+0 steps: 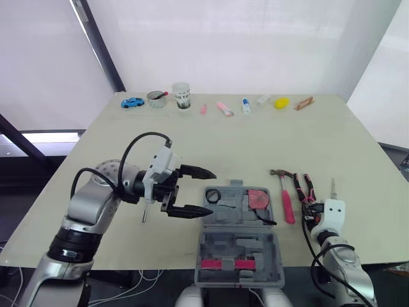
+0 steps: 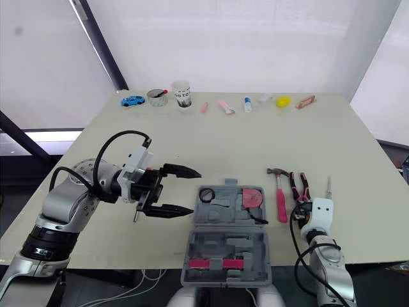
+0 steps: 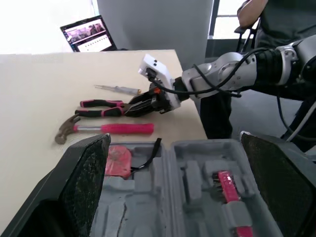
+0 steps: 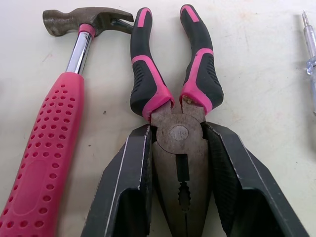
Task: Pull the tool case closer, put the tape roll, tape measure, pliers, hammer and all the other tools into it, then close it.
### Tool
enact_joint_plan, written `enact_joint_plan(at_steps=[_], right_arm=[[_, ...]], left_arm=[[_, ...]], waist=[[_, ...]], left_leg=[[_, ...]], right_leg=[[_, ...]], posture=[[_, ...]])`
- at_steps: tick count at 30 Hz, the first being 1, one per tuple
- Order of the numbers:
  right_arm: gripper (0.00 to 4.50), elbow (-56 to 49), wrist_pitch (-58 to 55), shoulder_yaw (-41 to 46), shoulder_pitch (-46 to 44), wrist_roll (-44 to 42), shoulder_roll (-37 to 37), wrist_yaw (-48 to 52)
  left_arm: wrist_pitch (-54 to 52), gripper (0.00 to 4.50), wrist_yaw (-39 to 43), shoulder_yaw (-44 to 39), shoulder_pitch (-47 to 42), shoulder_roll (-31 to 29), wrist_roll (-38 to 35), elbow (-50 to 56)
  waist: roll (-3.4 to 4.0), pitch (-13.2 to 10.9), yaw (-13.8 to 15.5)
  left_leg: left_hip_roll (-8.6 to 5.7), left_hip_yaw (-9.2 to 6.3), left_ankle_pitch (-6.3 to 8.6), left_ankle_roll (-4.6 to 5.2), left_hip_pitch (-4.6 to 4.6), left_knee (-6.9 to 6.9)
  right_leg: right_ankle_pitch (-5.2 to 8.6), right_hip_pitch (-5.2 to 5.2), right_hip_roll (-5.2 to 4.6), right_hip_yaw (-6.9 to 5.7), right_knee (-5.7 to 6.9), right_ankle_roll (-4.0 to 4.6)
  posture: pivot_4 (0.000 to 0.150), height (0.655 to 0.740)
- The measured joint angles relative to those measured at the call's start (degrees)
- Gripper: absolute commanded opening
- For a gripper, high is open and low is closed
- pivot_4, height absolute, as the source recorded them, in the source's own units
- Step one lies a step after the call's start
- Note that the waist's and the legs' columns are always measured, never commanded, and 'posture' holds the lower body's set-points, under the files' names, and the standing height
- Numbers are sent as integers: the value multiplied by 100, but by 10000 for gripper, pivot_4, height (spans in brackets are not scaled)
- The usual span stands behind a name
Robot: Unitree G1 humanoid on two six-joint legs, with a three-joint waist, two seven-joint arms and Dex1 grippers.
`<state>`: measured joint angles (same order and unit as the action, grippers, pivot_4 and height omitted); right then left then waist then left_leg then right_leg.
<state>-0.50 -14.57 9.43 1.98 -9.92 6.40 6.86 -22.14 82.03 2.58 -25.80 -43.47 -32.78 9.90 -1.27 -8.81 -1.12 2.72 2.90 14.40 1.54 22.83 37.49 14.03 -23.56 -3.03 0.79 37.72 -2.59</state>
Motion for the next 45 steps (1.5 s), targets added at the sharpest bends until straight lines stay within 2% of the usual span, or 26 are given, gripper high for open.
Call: enact_joint_plan(at_steps=[9, 16, 22, 23, 25, 30, 33, 38, 41, 45], right_arm=[[10425, -291, -48, -17, 241, 132, 121, 8], [10425, -1098, -153, 110, 571, -88, 591, 406], [10425, -1893, -539, 230, 783, -538, 1549, 1295], [10425, -2200, -737, 195, 766, -765, 2032, 1833], [10425, -2355, -861, 120, 700, -896, 2255, 2107], [10425, -2580, -1373, -341, 199, -1217, 3004, 2998], [10425, -2498, -1669, -899, -531, -1240, 3420, 3603], [10425, -2169, -1959, -1733, -1528, -1156, 3493, 4146], [10425, -1826, -2132, -2411, -2318, -889, 3424, 4418], [10425, -1376, -2122, -3071, -2891, -502, 3257, 4660]], left_arm=[[-8, 45000, -14, -1, 4, 1, -2, 72], [21, 45000, -118, -19, 21, 85, -18, 70], [288, 45000, -92, -125, 70, 61, 10, -98], [399, 45000, -74, -217, 100, 47, 13, -234], [460, 45000, -56, -241, 116, 24, 25, -294], [790, 45000, 28, -308, 230, -19, 131, -500], [954, 45000, 165, -423, 373, -125, 133, -641], [1016, 45000, 243, -601, 702, -340, 122, -697], [1061, 45000, 317, -764, 1053, -488, 109, -689], [1294, 45000, 457, -958, 1209, -666, 126, -861]], waist=[[2, -1, 16], [4, -3, 25], [5, -4, 11], [4, -4, 14], [3, -4, 22], [2, -6, 33], [-8, -11, 25], [-13, -16, 30], [-21, -21, 32], [-27, -26, 59]], left_leg=[[0, -1, 0, 0, 6, 0], [-1, 0, 0, 0, 5, 1], [-1, 2, 0, 0, 4, 1], [-1, 0, 0, 0, 2, 1], [0, -3, 0, 0, 2, 2], [0, 0, 0, 1, 4, 4], [0, -2, 0, 1, 5, 4], [1, -4, 0, 1, 9, 4], [2, -3, 0, 1, 13, 4], [2, -2, 0, 0, 19, 6]], right_leg=[[1, -3, 1, 0, -1, 0], [1, -4, 2, 3, 0, 0], [1, -4, 5, 8, 1, -1], [1, -3, 6, 5, 2, -1], [1, -2, 7, 2, 2, -1], [0, -3, 7, 5, -1, 0], [1, -4, 7, 2, -1, 0], [1, -6, 8, -1, -3, 1], [1, -10, 7, -3, -3, 1], [1, -13, 5, -9, -3, 3]], posture=[[1500, 7400], [1500, 7400], [1500, 7400], [1500, 7400], [1500, 7400], [1500, 7400], [1500, 7400], [1500, 7400], [1500, 7400], [1500, 7400]])
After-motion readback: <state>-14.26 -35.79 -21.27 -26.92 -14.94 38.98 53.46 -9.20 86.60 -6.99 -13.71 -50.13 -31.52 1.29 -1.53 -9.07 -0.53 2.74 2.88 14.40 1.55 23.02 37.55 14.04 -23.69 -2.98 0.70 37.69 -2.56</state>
